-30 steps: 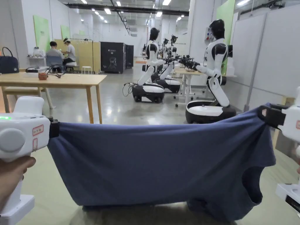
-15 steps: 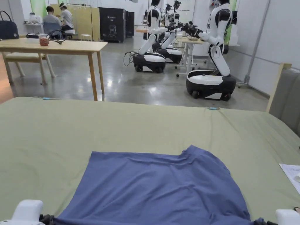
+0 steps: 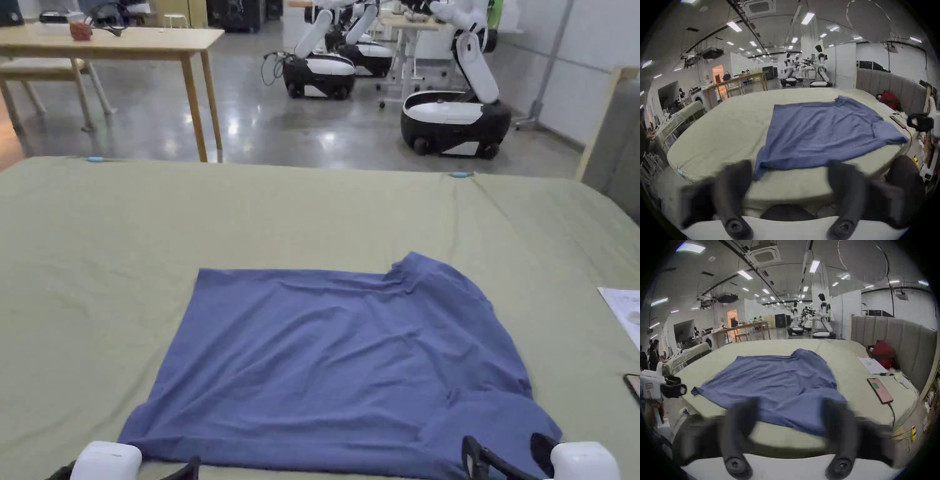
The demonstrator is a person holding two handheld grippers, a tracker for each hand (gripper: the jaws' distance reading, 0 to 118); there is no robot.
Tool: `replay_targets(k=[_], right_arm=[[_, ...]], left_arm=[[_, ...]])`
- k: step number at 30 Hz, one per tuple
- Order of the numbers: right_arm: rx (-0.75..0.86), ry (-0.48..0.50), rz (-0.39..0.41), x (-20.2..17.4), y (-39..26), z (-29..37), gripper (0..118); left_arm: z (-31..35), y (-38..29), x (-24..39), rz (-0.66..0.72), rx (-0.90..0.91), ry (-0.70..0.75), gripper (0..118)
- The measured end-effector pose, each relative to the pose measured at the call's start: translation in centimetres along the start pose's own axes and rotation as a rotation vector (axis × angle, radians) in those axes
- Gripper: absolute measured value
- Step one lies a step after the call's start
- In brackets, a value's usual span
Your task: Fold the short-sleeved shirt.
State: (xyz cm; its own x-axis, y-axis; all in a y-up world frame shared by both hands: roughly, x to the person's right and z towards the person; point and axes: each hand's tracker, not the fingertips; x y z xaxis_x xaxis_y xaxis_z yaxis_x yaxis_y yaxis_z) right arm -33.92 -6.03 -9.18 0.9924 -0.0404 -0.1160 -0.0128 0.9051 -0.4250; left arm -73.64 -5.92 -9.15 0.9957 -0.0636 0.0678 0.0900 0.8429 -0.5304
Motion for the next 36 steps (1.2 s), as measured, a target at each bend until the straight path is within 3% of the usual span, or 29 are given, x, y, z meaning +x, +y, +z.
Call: replay_targets(k=[1, 2, 3, 4, 10, 11, 12, 13, 14, 15, 18, 24, 26, 27, 28, 29, 30, 31, 32, 36], right_arm=[[-0.005, -0.012, 0.001, -0.4, -0.3, 0.0, 17], [-0.012, -0.022, 0.005, -0.6, -0.6, -0.1, 7], [-0.014, -0.009, 0.007, -0.6, -1.0, -0.1, 7], [-0.041, 0.025, 0.0, -0.5, -1.3, -0.4, 7], [-0.099, 0.009, -0.039, 0.0, -2.4, -1.0, 7], [-0.103, 0.007, -0.042, 0.1, -2.4, -1.0, 7], [-0.108, 0.003, -0.047, 0.3, -2.2, -1.1, 7], [-0.111, -0.001, -0.057, 0.5, -2.1, -1.2, 7], [-0.111, -0.003, -0.065, 0.6, -1.9, -1.3, 7], [-0.11, -0.005, -0.07, 0.7, -1.8, -1.2, 7], [-0.118, -0.03, -0.059, 1.1, -1.3, -1.2, 7], [-0.151, -0.079, -0.048, 3.1, 0.1, -1.2, 7], [-0.166, -0.103, -0.033, 4.1, 0.5, -1.3, 7], [-0.17, -0.134, -0.015, 4.6, 0.5, -1.3, 7], [-0.177, -0.153, 0.004, 5.2, 0.5, -1.2, 16], [-0.19, -0.151, 0.011, 5.9, 0.5, -1.2, 37], [-0.212, -0.159, 0.024, 6.6, 0.5, -1.4, 70], [-0.258, -0.188, 0.031, 7.2, 0.2, -1.8, 112], [-0.288, -0.2, 0.041, 7.7, -0.1, -2.2, 118], [-0.339, -0.18, 0.096, 9.5, -1.2, -4.5, 117]], left_arm=[[-0.3, -0.3, 0.0, -0.016, -0.041, -0.034, 21], [-0.9, -0.5, -0.2, -0.027, -0.109, -0.074, 0], [-1.3, -1.6, -0.7, -0.034, -0.172, -0.14, 0], [-1.6, -2.1, -1.1, -0.007, -0.152, -0.101, 0], [-2.5, -2.9, -4.4, 0.059, -0.178, -0.038, 1], [-2.7, -2.9, -4.9, 0.066, -0.177, -0.031, 10], [-3.2, -2.7, -5.5, 0.063, -0.177, -0.022, 28], [-3.9, -2.5, -6.0, 0.057, -0.183, -0.005, 77], [-4.5, -2.3, -6.4, 0.05, -0.191, 0.019, 108], [-5.4, -2.4, -6.9, 0.036, -0.194, 0.069, 118], [-6.5, -1.7, -8.0, 0.036, -0.143, 0.062, 117], [-9.1, -1.4, -8.1, 0.029, -0.236, 0.079, 111], [-9.7, -1.3, -8.2, 0.025, -0.265, 0.074, 83], [-9.2, -1.0, -7.8, 0.031, -0.258, 0.074, 55], [-9.5, -0.9, -8.0, 0.048, -0.255, 0.063, 20], [-9.7, -0.7, -8.1, 0.054, -0.261, 0.053, 15], [-9.6, -0.3, -8.0, 0.059, -0.269, 0.047, 15], [-9.3, 0.2, -7.7, 0.062, -0.269, 0.044, 13], [-9.1, 0.5, -7.6, 0.065, -0.262, 0.04, 13], [-8.2, 2.0, -6.3, 0.046, -0.253, 0.04, 12]])
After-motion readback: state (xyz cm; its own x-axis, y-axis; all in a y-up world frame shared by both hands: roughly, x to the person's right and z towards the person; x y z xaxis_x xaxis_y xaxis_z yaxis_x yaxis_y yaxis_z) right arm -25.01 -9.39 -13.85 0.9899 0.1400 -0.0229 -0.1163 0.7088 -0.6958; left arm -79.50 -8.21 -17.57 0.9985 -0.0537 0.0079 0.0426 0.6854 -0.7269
